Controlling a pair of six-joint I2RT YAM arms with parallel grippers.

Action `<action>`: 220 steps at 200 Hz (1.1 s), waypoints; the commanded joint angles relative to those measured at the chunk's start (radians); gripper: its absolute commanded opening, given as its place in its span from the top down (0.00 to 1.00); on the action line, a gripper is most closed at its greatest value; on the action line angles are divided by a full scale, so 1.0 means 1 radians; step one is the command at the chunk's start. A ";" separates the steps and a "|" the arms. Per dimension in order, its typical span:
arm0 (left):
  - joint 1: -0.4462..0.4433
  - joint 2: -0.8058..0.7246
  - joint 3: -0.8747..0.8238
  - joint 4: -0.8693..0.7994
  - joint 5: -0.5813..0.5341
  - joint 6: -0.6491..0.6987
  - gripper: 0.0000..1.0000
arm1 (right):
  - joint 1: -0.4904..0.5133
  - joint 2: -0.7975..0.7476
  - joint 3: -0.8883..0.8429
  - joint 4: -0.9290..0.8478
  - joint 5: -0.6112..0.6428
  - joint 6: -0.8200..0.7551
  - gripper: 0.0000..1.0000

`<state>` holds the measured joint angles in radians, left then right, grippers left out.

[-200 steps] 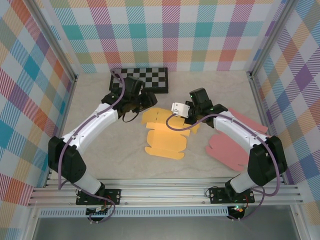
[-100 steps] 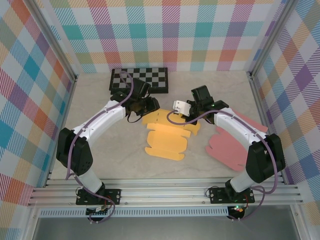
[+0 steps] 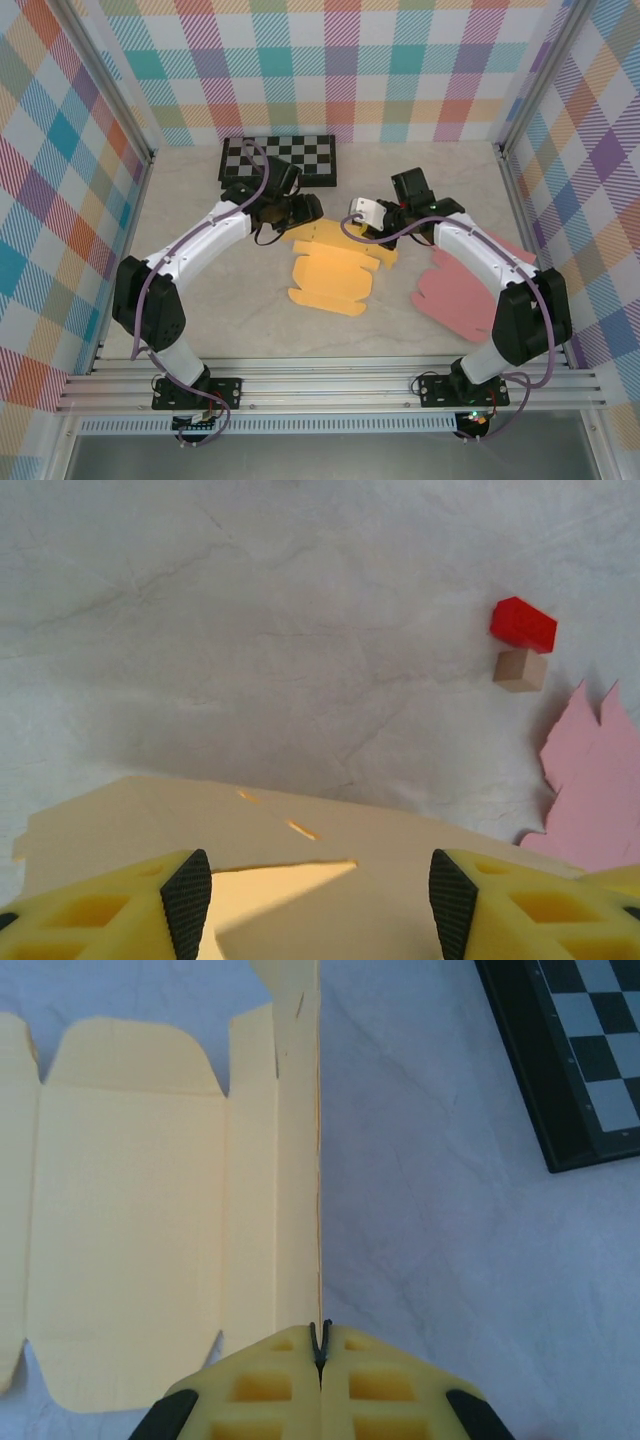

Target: Fold the paper box

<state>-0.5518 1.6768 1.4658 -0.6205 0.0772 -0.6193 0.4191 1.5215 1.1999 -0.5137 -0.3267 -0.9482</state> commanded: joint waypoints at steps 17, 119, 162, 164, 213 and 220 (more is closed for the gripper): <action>0.020 -0.043 -0.031 -0.001 -0.037 0.130 0.37 | -0.025 -0.071 0.002 -0.068 -0.240 -0.075 1.00; -0.008 -0.073 -0.115 0.137 0.161 -0.032 0.44 | 0.004 -0.028 -0.014 0.066 0.023 0.001 1.00; -0.046 -0.077 -0.094 0.160 0.113 -0.140 0.40 | 0.032 -0.014 -0.013 0.073 0.068 0.003 1.00; -0.046 -0.077 -0.094 0.161 0.111 -0.146 0.40 | 0.033 -0.014 -0.013 0.073 0.070 0.003 1.00; -0.093 -0.073 -0.090 0.196 0.092 -0.238 0.40 | 0.043 -0.017 -0.022 0.077 0.094 0.012 1.00; -0.102 -0.070 -0.086 0.192 0.082 -0.237 0.42 | 0.044 -0.020 -0.023 0.079 0.095 0.014 1.00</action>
<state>-0.6144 1.6318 1.3628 -0.4530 0.1654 -0.8043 0.4561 1.4979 1.1893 -0.4694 -0.2348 -0.9565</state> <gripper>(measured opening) 0.599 0.049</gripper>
